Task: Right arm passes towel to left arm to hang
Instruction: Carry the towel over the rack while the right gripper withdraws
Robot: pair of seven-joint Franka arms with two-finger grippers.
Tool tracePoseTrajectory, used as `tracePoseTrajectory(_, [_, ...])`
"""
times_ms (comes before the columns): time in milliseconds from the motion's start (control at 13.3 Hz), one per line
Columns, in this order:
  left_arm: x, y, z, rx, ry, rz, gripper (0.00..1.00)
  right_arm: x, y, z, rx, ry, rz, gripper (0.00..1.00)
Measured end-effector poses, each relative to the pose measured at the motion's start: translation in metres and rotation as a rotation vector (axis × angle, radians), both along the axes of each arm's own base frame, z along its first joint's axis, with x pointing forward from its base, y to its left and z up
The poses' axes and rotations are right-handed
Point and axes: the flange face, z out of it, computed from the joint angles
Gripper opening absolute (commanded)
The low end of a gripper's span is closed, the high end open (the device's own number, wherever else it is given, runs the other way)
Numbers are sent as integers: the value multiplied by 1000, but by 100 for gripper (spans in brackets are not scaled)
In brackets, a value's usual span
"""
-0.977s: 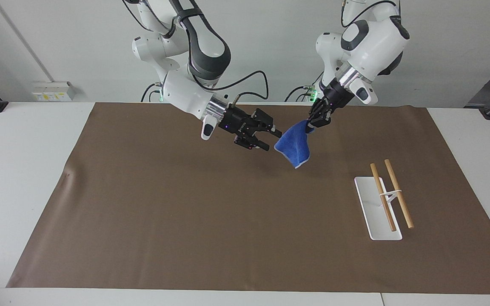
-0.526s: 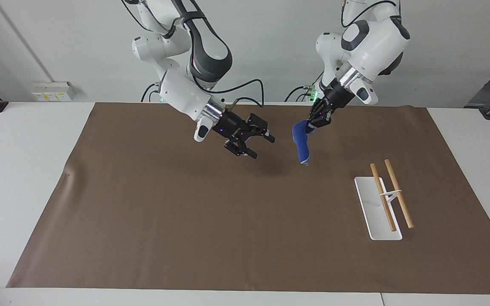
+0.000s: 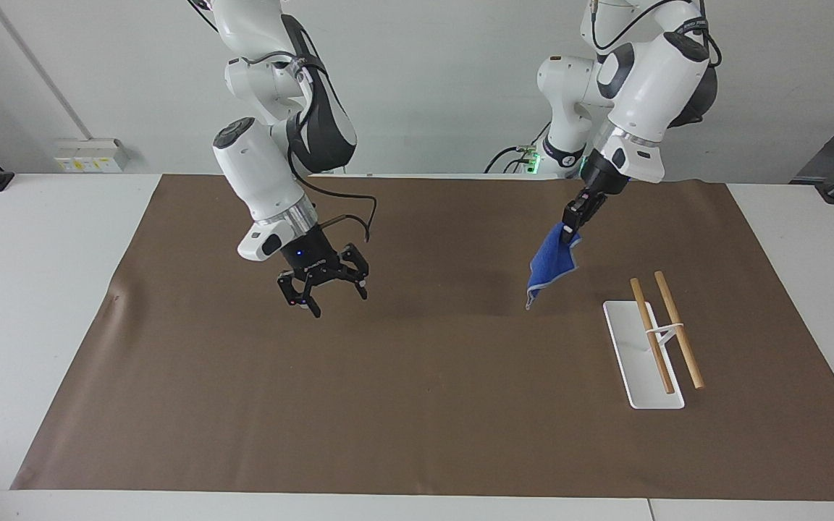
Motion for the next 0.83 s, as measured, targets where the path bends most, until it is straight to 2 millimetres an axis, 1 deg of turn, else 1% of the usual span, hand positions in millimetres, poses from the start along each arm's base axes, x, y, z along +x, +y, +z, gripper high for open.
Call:
tracePoseTrajectory(75, [8,17,-7,22,-12,-36,0,0,-6,8,-32,27,-11,100])
tracePoseTrajectory(226, [24,46,-21,54,-30,-74,0,0,-20,31,-77,77,-54,100])
tracePoseTrajectory(376, [42,63,-27,69,-44,-73,0,-2,-40,55,-128,117,-121,100])
tracePoseTrajectory(526, [61,75,-25,72,-56,-50,0,-9,-61,76,-154,163,-164,100])
tracePoseTrajectory(677, [78,98,-19,69,-72,-5,0,-18,-80,93,-169,194,-188,100])
tracePoseTrajectory(827, [88,120,-13,35,-82,55,0,-23,-104,109,-218,203,-218,100])
